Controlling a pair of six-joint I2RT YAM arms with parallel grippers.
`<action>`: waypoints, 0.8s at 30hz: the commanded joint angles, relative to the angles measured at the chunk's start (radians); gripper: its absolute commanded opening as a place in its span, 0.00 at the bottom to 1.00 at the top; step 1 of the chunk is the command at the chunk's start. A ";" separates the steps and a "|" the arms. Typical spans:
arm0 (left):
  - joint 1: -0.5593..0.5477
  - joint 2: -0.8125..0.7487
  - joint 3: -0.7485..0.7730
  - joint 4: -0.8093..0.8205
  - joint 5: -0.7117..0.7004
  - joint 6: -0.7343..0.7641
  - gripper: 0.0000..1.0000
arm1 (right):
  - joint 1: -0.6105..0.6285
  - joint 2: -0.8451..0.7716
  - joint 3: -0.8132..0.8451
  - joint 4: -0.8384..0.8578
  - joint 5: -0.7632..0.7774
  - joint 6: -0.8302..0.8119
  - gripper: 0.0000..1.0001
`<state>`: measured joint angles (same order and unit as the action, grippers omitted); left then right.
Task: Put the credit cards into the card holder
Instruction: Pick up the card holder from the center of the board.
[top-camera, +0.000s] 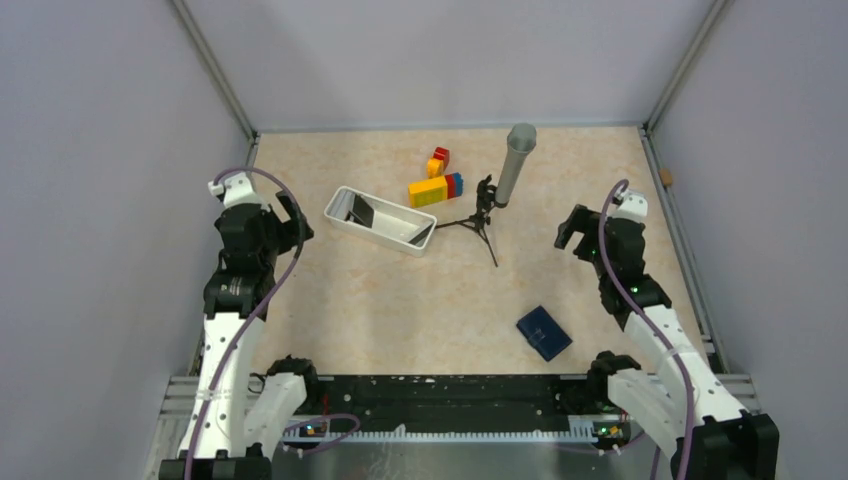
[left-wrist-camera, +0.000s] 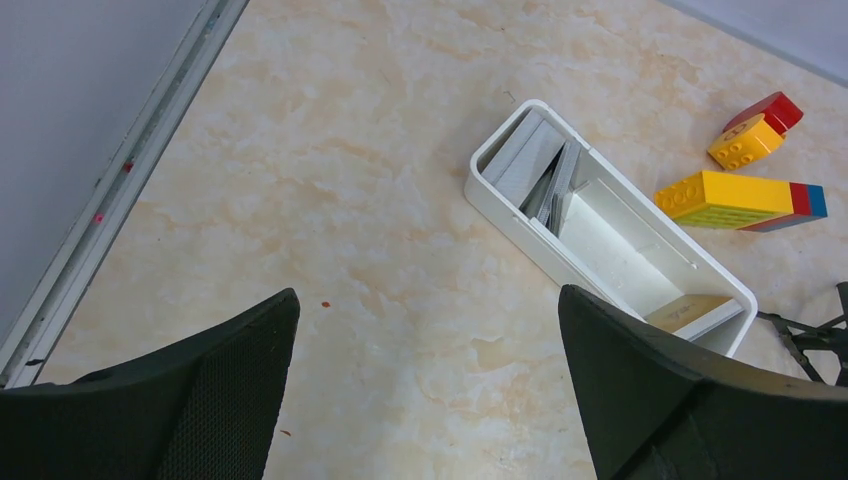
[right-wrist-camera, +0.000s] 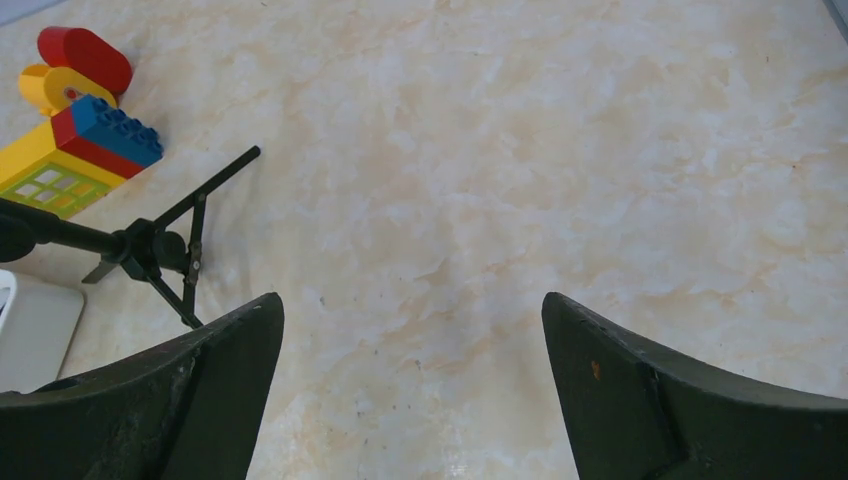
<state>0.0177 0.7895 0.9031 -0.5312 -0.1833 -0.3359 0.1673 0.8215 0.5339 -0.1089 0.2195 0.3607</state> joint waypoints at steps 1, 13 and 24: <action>0.001 0.002 0.005 0.025 0.023 0.023 0.99 | -0.004 -0.007 0.076 -0.013 -0.020 -0.005 0.99; -0.071 -0.043 -0.056 0.033 0.046 0.035 0.99 | 0.029 0.035 0.075 -0.216 -0.280 0.147 0.92; -0.071 -0.069 -0.069 0.045 0.103 0.053 0.99 | 0.039 0.097 -0.022 -0.314 -0.355 0.228 0.84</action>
<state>-0.0517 0.7341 0.8448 -0.5278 -0.1043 -0.3000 0.1955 0.9051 0.5213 -0.3950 -0.0834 0.5556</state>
